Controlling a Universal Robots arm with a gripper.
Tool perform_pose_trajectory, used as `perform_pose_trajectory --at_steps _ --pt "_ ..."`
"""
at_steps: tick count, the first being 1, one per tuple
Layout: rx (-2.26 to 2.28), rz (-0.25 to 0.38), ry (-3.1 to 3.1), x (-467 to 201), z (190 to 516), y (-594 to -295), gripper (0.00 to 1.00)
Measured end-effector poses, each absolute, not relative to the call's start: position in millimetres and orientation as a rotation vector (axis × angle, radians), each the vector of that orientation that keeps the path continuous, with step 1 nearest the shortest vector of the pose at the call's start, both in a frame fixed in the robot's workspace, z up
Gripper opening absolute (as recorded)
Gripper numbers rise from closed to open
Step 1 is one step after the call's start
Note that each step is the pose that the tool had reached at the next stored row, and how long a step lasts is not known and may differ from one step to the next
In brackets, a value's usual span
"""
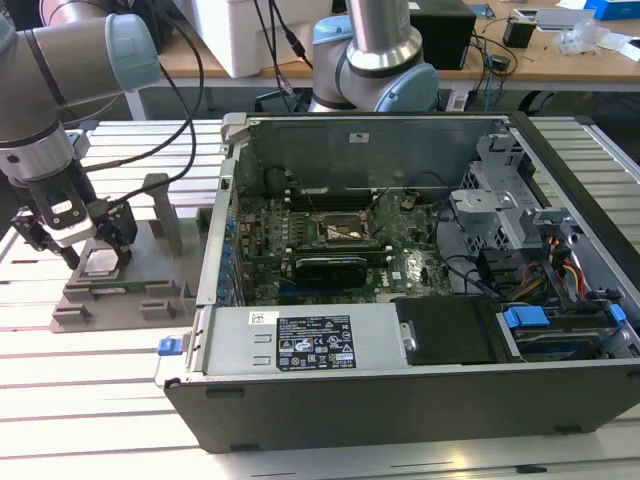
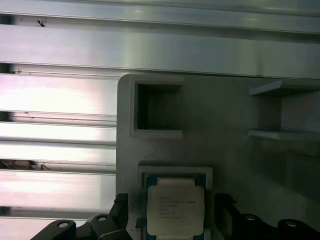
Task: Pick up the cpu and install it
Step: 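Pick up the cpu and move it towards the insertion slot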
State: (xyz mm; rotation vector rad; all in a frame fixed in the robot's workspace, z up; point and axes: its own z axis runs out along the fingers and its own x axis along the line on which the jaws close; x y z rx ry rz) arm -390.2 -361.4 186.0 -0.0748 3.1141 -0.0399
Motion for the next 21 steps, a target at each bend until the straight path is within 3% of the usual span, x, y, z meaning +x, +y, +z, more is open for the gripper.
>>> perform_pose_trajectory --at_steps 4,5,6,7,9,14,21 --pt "-0.075 -0.04 3.114 -390 186 -362 0.78" --pt "-0.075 -0.04 3.114 -390 186 -362 0.7" --pt "-0.075 -0.04 3.114 -390 186 -362 0.7" --pt "-0.075 -0.04 3.114 -390 186 -362 0.58" --pt "-0.075 -0.04 3.114 -390 186 -362 0.55" --pt "-0.075 -0.04 3.114 -390 186 -362 0.55" --pt "-0.075 -0.04 3.114 -390 218 -362 0.55"
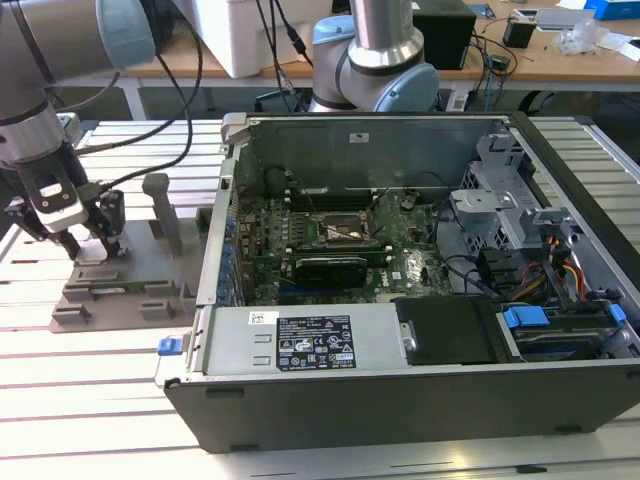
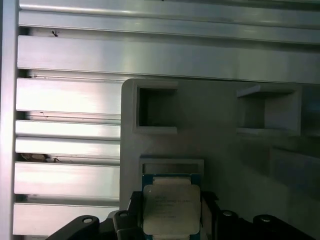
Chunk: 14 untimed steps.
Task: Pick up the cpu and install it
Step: 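Pick up the cpu and move it towards the insertion slot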
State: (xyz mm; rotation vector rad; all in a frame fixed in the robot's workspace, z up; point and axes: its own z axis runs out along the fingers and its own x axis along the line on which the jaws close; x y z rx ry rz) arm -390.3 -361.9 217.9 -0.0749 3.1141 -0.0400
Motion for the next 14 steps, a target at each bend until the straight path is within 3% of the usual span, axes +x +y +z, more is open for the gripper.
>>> perform_pose_trajectory --at_steps 7,14 --pt "-0.075 -0.04 3.114 -390 255 -362 0.55" --pt "-0.075 -0.04 3.114 -390 273 -362 0.55"
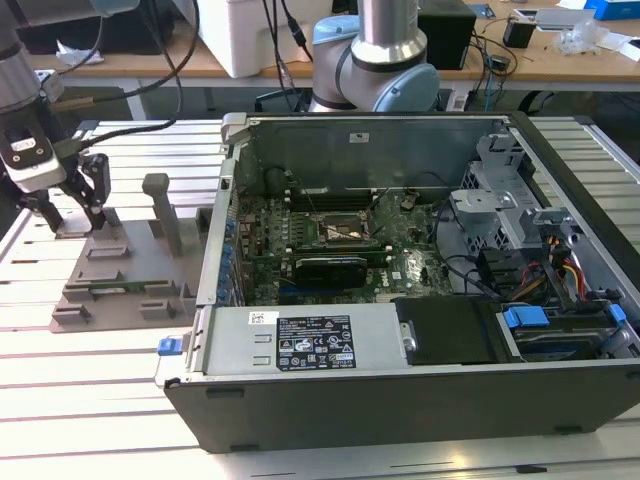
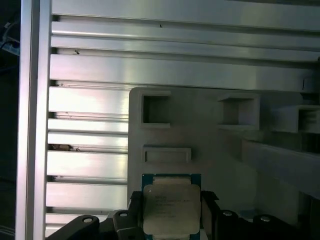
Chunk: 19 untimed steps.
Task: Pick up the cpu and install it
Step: 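Pick up the cpu and move it towards the insertion slot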
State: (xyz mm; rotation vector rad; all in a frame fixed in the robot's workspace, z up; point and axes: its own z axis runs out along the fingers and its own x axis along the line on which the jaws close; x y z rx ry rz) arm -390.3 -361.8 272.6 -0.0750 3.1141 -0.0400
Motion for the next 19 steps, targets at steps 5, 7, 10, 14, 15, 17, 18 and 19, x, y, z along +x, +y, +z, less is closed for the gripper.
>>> perform_pose_trajectory --at_steps 5,7,10,14,15,17,18,19 --pt "-0.075 -0.04 3.114 -390 310 -362 0.55" --pt "-0.075 -0.04 3.114 -390 320 -362 0.55" --pt "-0.075 -0.04 3.114 -389 327 -362 0.55" --pt "-0.075 -0.04 3.114 -389 334 -362 0.55" --pt "-0.075 -0.04 3.114 -389 336 -362 0.55" --pt "-0.075 -0.04 3.114 -389 339 -361 0.55" --pt "-0.075 -0.04 3.114 -389 340 -362 0.55" --pt "-0.075 -0.04 3.114 -389 342 -362 0.55"
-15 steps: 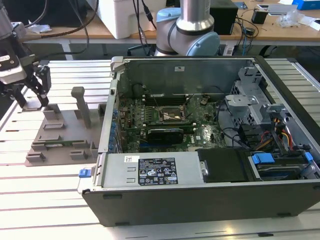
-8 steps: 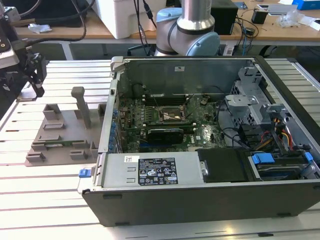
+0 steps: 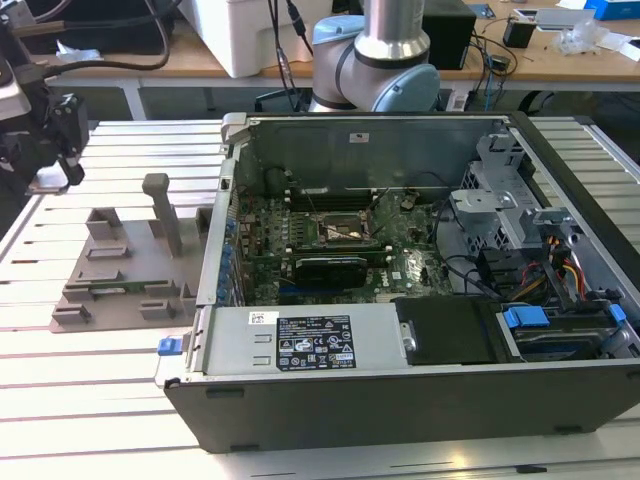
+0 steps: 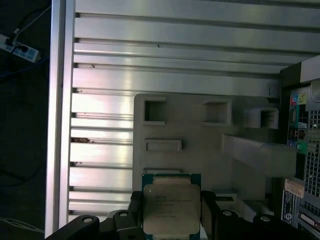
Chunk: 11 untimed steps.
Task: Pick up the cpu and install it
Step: 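Pick up the cpu and move it towards the insertion slot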
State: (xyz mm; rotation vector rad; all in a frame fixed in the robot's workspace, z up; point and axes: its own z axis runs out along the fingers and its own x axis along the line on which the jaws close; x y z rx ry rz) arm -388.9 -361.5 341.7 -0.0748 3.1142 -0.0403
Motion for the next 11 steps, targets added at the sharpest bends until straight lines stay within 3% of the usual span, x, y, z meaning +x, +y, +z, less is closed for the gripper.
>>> perform_pose_trajectory --at_steps 11 --pt "-0.075 -0.04 3.114 -388 361 -361 0.55"
